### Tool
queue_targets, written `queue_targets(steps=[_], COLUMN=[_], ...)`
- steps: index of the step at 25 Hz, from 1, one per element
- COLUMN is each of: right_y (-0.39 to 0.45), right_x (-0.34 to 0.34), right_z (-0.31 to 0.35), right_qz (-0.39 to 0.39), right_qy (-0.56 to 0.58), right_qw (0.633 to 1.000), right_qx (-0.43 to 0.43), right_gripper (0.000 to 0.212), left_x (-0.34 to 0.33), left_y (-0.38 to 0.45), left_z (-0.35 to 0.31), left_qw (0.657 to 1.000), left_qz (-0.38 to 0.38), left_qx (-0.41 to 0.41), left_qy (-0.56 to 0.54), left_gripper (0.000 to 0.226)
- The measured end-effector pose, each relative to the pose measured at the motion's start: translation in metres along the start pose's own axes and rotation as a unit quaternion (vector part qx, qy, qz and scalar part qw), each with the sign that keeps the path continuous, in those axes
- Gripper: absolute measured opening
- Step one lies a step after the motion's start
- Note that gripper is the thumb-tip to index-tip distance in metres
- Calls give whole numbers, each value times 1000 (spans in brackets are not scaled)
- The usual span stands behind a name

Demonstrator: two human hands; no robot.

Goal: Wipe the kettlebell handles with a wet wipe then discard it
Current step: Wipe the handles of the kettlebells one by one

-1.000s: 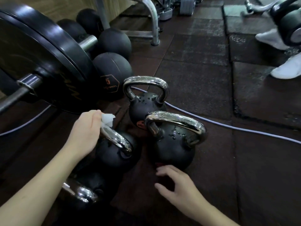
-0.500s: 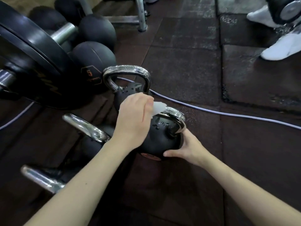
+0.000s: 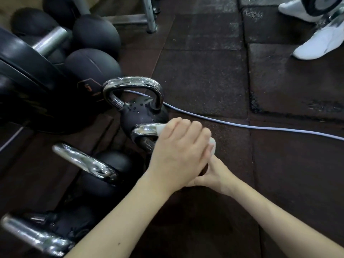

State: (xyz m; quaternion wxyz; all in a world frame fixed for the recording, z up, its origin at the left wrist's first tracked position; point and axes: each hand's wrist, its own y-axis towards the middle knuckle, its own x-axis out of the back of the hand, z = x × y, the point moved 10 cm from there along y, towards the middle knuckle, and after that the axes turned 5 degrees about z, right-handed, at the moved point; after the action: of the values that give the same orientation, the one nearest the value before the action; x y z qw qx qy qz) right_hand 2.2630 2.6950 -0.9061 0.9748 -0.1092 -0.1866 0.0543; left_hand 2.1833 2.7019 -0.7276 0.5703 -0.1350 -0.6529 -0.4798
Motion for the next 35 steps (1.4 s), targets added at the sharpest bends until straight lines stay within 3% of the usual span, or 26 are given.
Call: queue_targets(steps=[3, 4, 5, 6, 8, 9, 10, 11, 12, 13, 14, 15, 16, 17, 19, 22, 23, 25, 28, 31, 32, 33, 34, 35], right_y=[-4, -4, -5, -4, -4, -5, -5, -5, -6, -6, -6, -7, -6, -6, -5, -11, -13, -7, -6, -7, -6, -6, -5, -5], right_x=[3, 2, 1, 0, -1, -1, -1, -1, -1, 0, 0, 1, 1, 1, 1, -7, -7, -5, -1, 1, 2, 2, 2, 2], right_z=[-4, -3, -2, -2, 1, 2, 3, 5, 5, 4, 2, 2, -1, -4, -7, -8, -5, 3, 3, 4, 7, 7, 7, 7], right_qz=[3, 8, 13, 15, 20, 20, 20, 24, 26, 24, 23, 22, 19, 19, 22, 98, 98, 54, 24, 29, 26, 28, 24, 27], right_qy=[27, 24, 23, 24, 37, 42, 46, 52, 53, 52, 52, 45, 35, 26, -1, -22, -38, -28, 3, 24, 23, 24, 21, 24], right_qw=[1000, 1000, 1000, 1000, 999, 999, 999, 998, 998, 998, 998, 999, 999, 999, 999, 994, 994, 998, 1000, 999, 999, 999, 999, 999], right_qx=[-5, -5, -7, -6, 0, 0, 1, 4, 5, 3, 1, -1, -5, -12, -24, -42, -40, -12, -5, 7, 14, 15, 15, 13], right_gripper=[94, 93, 92, 92, 93, 92, 92, 92, 92, 92, 93, 95, 96, 96, 91, 54, 51, 69, 103, 106, 105, 103, 100, 98], left_x=[13, 9, -1, -17, -58, -70, -76, -78, -74, -61, -45, -26, -7, 6, -1, -36, -39, -25, 8, 6, 6, 1, -10, -31], left_y=[-11, -19, -30, -50, -87, -97, -100, -99, -96, -91, -79, -55, -30, -10, 13, 19, 13, 0, -18, -38, -43, -53, -66, -83], left_z=[65, 90, 116, 140, 146, 139, 134, 135, 141, 149, 154, 146, 125, 94, 24, -40, -43, -20, 50, 90, 98, 111, 126, 138], left_qw=[987, 969, 926, 834, 535, 435, 397, 411, 475, 571, 695, 817, 906, 955, 990, 992, 992, 996, 981, 923, 895, 846, 765, 650], left_qz=[-18, -7, 6, -4, -50, -59, -53, -35, -10, 22, 46, 62, 62, 45, 52, 112, 110, 65, -40, -94, -123, -159, -185, -198], left_qx=[131, 200, 305, 430, 599, 627, 637, 636, 635, 627, 585, 493, 381, 279, 127, 4, -14, -1, 167, 316, 354, 406, 479, 555], left_qy=[-96, -143, -224, -347, -595, -644, -659, -652, -609, -529, -416, -293, -174, -85, -8, -56, -63, -59, -87, -198, -242, -308, -388, -480], left_gripper=[27, 28, 29, 30, 40, 48, 54, 55, 52, 48, 45, 44, 42, 36, 26, 35, 38, 32, 26, 28, 28, 27, 28, 33])
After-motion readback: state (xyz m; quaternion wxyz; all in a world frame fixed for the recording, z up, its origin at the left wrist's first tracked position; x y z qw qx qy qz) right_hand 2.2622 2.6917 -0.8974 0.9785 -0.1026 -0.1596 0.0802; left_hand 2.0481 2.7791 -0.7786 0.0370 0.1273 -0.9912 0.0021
